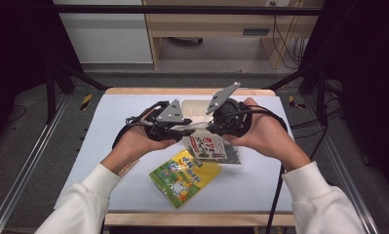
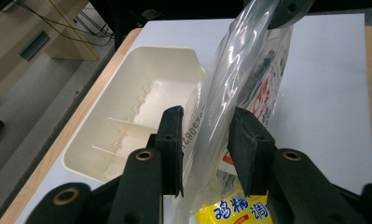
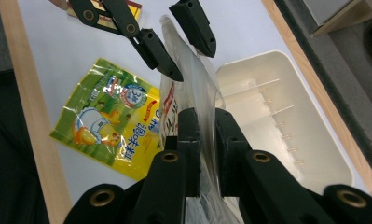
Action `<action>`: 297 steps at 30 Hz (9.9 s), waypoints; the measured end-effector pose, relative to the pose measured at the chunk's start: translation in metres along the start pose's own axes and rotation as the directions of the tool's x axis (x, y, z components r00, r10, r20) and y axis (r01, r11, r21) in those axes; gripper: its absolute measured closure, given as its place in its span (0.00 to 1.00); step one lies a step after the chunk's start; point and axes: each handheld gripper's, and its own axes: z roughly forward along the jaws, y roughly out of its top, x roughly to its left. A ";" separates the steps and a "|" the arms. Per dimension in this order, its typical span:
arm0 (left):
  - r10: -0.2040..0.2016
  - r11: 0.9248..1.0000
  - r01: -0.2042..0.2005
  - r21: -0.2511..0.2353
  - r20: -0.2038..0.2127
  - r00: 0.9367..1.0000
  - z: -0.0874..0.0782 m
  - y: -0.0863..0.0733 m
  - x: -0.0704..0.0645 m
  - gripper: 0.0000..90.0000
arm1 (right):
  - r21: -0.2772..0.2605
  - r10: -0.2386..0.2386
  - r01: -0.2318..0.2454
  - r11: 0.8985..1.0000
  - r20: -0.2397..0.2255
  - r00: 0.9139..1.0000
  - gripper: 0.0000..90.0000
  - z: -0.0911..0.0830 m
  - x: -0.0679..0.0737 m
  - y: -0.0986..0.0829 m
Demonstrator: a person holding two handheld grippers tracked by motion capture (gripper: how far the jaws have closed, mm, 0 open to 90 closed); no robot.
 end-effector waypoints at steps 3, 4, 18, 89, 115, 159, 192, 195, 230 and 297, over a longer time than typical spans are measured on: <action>-0.001 1.000 0.001 -0.008 0.003 1.000 0.001 0.002 -0.001 0.71 | -0.014 0.024 -0.024 1.000 -0.017 1.000 0.95 -0.002 -0.002 -0.005; -0.002 1.000 0.002 -0.009 0.004 1.000 0.001 0.002 -0.001 0.71 | -0.016 0.027 -0.027 1.000 -0.019 0.999 0.95 -0.002 -0.002 -0.006; -0.171 0.966 0.154 -0.206 -0.067 0.983 -0.039 0.010 -0.001 0.24 | -0.076 0.072 -0.074 0.994 -0.019 0.997 0.99 -0.033 -0.008 -0.019; -0.530 0.839 0.533 -0.109 -0.386 0.755 -0.079 -0.233 -0.069 0.11 | -0.362 0.469 -0.397 0.843 0.133 0.873 0.99 -0.025 -0.154 -0.041; -0.531 0.838 0.535 -0.105 -0.382 0.757 -0.077 -0.233 -0.070 0.11 | -0.355 0.510 -0.432 0.829 0.166 0.844 0.99 -0.012 -0.156 -0.059; -0.524 0.841 0.532 -0.096 -0.386 0.759 -0.077 -0.234 -0.069 0.11 | -0.419 0.559 -0.458 0.784 0.154 0.815 0.45 0.017 -0.136 -0.093; -0.491 0.861 0.501 -0.085 -0.392 0.778 -0.071 -0.229 -0.072 0.10 | -0.507 0.555 -0.398 0.764 0.203 0.807 0.16 0.020 -0.020 -0.142; -0.492 0.862 0.499 -0.090 -0.389 0.779 -0.070 -0.228 -0.074 0.10 | -0.499 0.554 -0.404 0.767 0.198 0.808 0.18 0.029 -0.009 -0.145; -0.427 0.898 0.434 -0.072 -0.383 0.819 -0.060 -0.213 -0.077 0.10 | -0.229 0.576 -0.548 0.805 0.078 0.814 0.56 0.139 0.059 -0.162; -0.484 0.872 0.478 -0.109 -0.347 0.803 -0.069 -0.221 -0.075 0.13 | -0.276 0.528 -0.532 0.800 -0.097 0.844 1.00 0.117 0.031 -0.107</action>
